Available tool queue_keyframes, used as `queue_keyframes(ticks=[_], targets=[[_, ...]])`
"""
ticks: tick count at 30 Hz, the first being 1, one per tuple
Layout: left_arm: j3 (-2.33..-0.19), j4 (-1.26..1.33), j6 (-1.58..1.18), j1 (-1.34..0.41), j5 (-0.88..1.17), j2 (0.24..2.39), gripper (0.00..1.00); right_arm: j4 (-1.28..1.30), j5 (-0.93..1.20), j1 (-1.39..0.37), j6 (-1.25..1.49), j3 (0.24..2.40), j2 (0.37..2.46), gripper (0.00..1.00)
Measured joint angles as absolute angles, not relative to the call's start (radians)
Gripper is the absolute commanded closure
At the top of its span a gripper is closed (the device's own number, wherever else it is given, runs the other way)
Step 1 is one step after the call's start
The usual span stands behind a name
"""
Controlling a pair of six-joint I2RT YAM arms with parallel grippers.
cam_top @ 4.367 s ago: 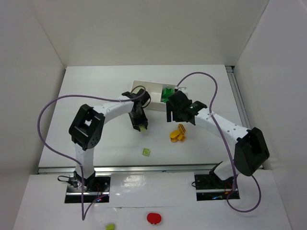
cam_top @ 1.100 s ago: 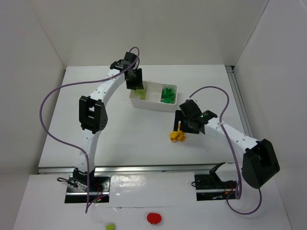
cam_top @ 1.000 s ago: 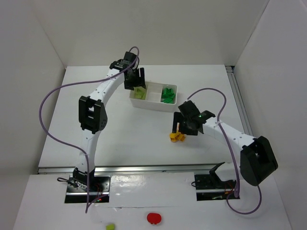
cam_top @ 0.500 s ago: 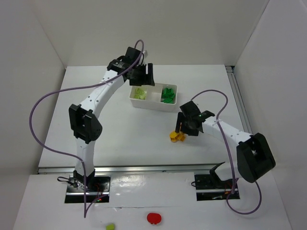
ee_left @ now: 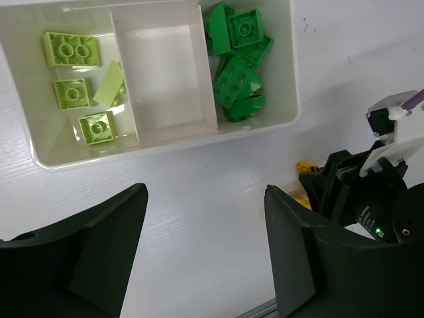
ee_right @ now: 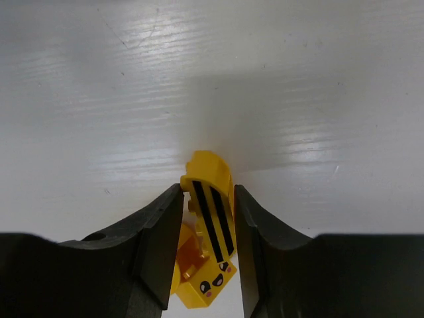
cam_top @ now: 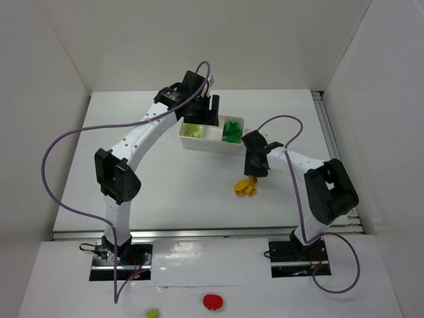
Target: Sort the legos into containers by color
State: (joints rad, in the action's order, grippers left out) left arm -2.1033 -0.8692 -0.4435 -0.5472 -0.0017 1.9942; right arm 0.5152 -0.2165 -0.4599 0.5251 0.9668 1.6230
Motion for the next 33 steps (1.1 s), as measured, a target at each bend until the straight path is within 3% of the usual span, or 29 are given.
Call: queue_keyframes(ticks=[3, 5, 11, 17, 26, 33], targets=[[-2.103, -0.872, -0.443, -0.546, -0.014, 1.994, 0.19, 0.503, -0.22, -0.46, 0.522, 0.967, 1.623, 0.73], [-2.103, -0.873, -0.443, -0.546, -0.022, 1.994, 0.19, 0.499, -0.228, -0.46, 0.521, 0.967, 1.615, 0.77], [-2.103, -0.876, -0.442, -0.536, -0.026, 1.994, 0.21, 0.516, -0.282, -0.46, 0.514, 0.986, 1.486, 0.77], [-2.078, -0.869, -0.449, -0.46, 0.032, 1.986, 0.21, 0.509, -0.31, -0.46, 0.485, 1.23, 1.444, 0.77], [-1.85, -0.878, -0.451, -0.377, 0.002, 1.809, 0.22, 0.424, -0.198, -0.476, 0.429, 1.647, 1.83, 0.77], [-1.725, -0.888, -0.45, -0.319, -0.016, 1.669, 0.22, 0.414, -0.164, -0.51, 0.376, 1.782, 2.059, 0.76]])
